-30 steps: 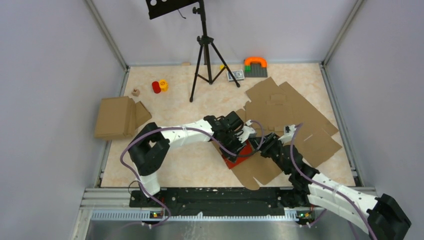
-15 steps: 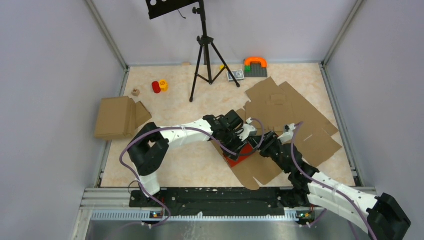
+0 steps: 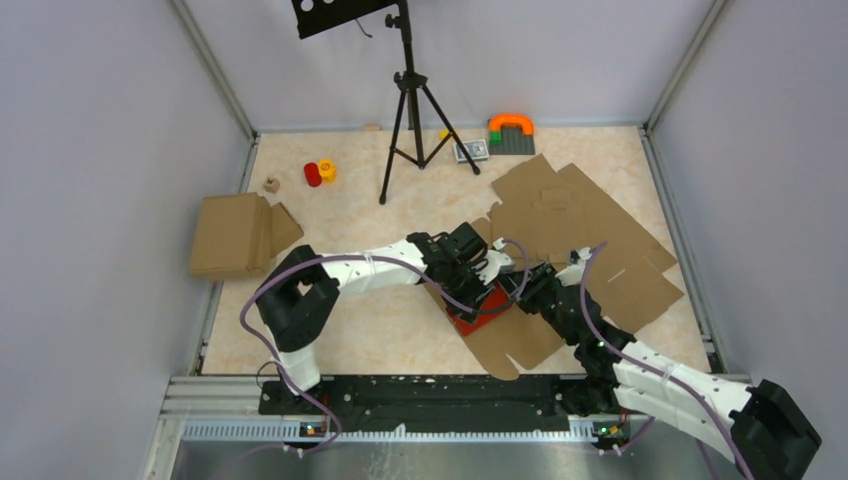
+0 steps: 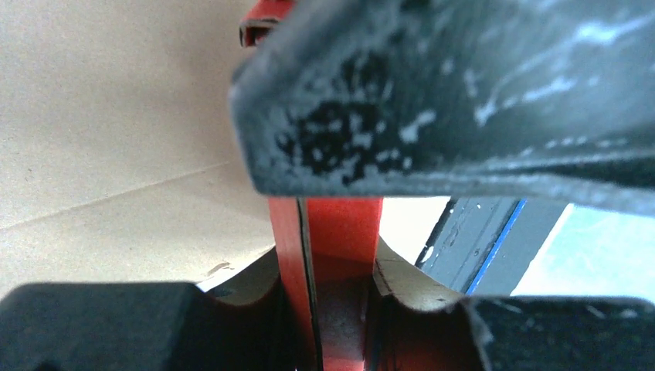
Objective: Fold the paper box
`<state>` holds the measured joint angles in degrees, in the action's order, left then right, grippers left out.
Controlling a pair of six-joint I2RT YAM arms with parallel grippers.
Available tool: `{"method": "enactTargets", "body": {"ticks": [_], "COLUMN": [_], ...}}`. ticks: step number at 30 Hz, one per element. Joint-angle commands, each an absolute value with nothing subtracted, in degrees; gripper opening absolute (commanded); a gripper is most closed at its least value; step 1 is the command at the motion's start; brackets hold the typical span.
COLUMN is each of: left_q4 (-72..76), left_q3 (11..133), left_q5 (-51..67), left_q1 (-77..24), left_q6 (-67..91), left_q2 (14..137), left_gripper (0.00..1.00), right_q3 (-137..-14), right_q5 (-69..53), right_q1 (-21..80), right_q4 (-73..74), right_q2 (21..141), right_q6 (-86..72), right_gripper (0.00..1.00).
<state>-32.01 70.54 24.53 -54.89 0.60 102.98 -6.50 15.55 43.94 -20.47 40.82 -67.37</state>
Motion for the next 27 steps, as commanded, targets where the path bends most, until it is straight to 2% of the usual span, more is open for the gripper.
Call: {"method": "enactTargets", "body": {"ticks": [1, 5, 13, 27], "left_q4": [-31.5, -32.2, -32.5, -33.5], "left_q3": [70.9, 71.7, 72.4, 73.2], "left_q5": [23.8, 20.1, 17.9, 10.2], "left_q1": [-55.5, -55.6, -55.7, -57.5], "left_q6": [-0.2, 0.8, 0.4, 0.4], "left_q2": [100.1, 100.3, 100.2, 101.9], "left_gripper": [0.21, 0.21, 0.20, 0.21], "right_q3": [-8.5, -9.2, -7.9, -4.7], "right_q5": [19.4, 19.2, 16.8, 11.4], "right_q1": [43.4, 43.3, 43.3, 43.3], "right_q4": [-15.9, -11.5, -12.4, -12.7], "right_q2": [39.4, 38.8, 42.5, 41.5], "right_q6": [-68.4, -68.4, -65.0, -58.8], "right_gripper": [0.42, 0.31, 0.14, 0.11]}}
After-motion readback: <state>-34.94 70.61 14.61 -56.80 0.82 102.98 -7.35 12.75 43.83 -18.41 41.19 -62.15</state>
